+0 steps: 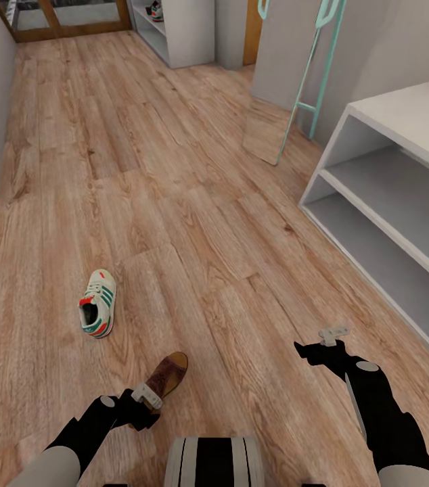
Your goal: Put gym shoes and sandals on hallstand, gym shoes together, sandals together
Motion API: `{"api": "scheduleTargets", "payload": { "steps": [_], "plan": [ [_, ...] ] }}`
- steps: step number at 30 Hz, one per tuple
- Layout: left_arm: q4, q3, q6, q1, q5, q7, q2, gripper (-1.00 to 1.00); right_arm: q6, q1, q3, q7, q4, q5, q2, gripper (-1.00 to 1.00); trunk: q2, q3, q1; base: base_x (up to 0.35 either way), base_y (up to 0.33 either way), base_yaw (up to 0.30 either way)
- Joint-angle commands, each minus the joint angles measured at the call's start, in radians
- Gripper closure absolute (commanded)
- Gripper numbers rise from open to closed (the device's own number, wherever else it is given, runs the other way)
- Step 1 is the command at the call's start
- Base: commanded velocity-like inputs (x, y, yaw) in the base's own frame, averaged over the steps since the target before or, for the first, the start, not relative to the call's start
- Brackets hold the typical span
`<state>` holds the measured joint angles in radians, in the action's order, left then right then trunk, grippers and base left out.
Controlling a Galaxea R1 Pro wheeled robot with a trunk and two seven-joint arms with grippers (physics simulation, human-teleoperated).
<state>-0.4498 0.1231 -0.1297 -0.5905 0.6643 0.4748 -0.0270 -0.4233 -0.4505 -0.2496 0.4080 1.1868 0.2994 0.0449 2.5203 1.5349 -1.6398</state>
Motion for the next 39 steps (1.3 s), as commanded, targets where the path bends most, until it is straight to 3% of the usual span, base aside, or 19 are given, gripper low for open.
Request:
{"api": "scheduleTargets", "payload": {
  "steps": [1, 9, 15, 39],
  "plan": [
    [-0.002, 0.007, -0.006, 0.000, 0.005, 0.008, 0.001, -1.00, -0.003, 0.000, -0.002, 0.009, 0.002, 0.011, 0.000, -1.00, 0.000, 0.001, 0.000, 0.000, 0.000, 0.000],
    [-0.003, 0.007, -0.007, 0.000, 0.005, 0.008, 0.001, -1.00, -0.003, 0.000, -0.002, 0.009, 0.002, 0.011, 0.001, -1.00, 0.000, 0.006, 0.000, 0.000, 0.000, 0.001],
    [-0.003, 0.007, -0.007, 0.000, 0.005, 0.008, 0.001, -1.00, -0.003, 0.000, -0.002, 0.009, 0.002, 0.011, 0.001, -1.00, 0.002, 0.036, -0.003, 0.000, 0.000, 0.040],
    [-0.003, 0.008, -0.013, 0.000, 0.005, 0.008, 0.001, -1.00, -0.003, 0.000, -0.002, 0.009, 0.004, 0.011, 0.001, -1.00, 0.002, 0.047, -0.003, 0.000, 0.000, 0.006]
  ]
}}
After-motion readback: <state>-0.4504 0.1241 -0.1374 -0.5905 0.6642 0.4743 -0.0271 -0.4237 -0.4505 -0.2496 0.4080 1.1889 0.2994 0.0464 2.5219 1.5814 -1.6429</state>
